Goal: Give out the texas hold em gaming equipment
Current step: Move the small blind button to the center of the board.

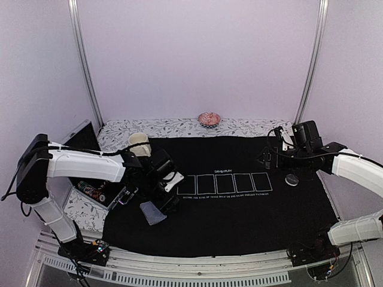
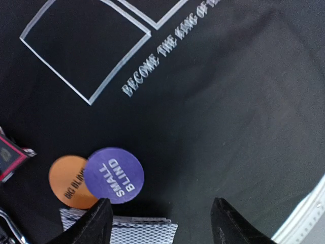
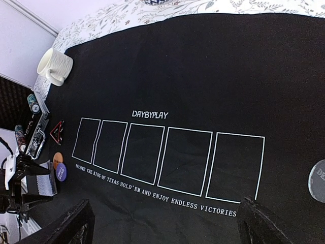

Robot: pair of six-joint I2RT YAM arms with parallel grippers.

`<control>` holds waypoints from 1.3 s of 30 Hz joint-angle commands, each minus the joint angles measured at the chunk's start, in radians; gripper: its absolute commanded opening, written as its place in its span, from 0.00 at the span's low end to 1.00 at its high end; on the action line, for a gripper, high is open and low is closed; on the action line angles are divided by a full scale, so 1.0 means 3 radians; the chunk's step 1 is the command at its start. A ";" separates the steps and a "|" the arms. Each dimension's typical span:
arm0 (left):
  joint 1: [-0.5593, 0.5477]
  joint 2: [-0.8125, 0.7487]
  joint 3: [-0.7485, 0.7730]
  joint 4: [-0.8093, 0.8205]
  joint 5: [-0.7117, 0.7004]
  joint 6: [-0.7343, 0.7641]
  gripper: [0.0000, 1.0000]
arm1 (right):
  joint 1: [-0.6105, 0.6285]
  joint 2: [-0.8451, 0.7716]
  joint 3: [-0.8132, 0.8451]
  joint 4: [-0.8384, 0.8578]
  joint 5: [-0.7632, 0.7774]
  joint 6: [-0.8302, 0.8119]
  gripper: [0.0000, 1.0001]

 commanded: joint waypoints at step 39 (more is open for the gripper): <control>0.0377 0.0507 0.0442 -0.0336 -0.0453 0.0091 0.47 | 0.0018 0.0113 -0.0071 0.0110 -0.0008 -0.0127 1.00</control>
